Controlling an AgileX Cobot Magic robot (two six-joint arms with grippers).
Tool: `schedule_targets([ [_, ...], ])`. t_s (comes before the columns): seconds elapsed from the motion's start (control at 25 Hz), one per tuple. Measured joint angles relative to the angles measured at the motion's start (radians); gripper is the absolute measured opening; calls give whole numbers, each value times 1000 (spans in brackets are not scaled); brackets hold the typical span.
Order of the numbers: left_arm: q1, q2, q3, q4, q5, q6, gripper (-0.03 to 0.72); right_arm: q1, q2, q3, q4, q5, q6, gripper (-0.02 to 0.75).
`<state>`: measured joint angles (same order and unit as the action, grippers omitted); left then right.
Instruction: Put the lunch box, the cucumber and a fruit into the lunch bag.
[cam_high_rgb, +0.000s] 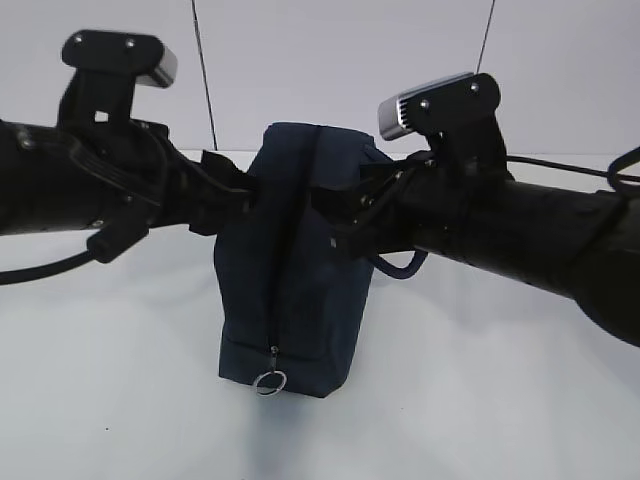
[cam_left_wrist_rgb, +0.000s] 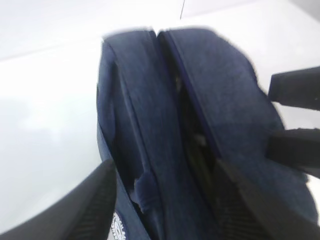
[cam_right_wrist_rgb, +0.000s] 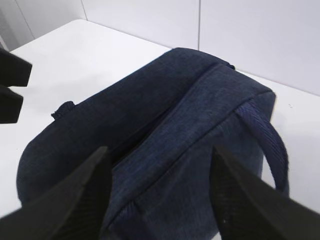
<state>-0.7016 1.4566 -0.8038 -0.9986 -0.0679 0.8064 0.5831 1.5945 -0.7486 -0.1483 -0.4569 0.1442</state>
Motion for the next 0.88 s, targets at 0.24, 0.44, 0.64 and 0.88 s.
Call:
schedule_targets([
  [0.24,101,-78,0,58,174,0,433,0,-124,0,0,171,29,486],
  [0.44,236,-84,0,113,350,43,434,0,-243,0,0,314,84,486],
  [0.64,296,-112,0,-12,454,273,434,2,-354,0,5,558,198,486],
  [0.88,366,-118,91,-378,658,700,434,83,-417,0,40,725,215,486],
])
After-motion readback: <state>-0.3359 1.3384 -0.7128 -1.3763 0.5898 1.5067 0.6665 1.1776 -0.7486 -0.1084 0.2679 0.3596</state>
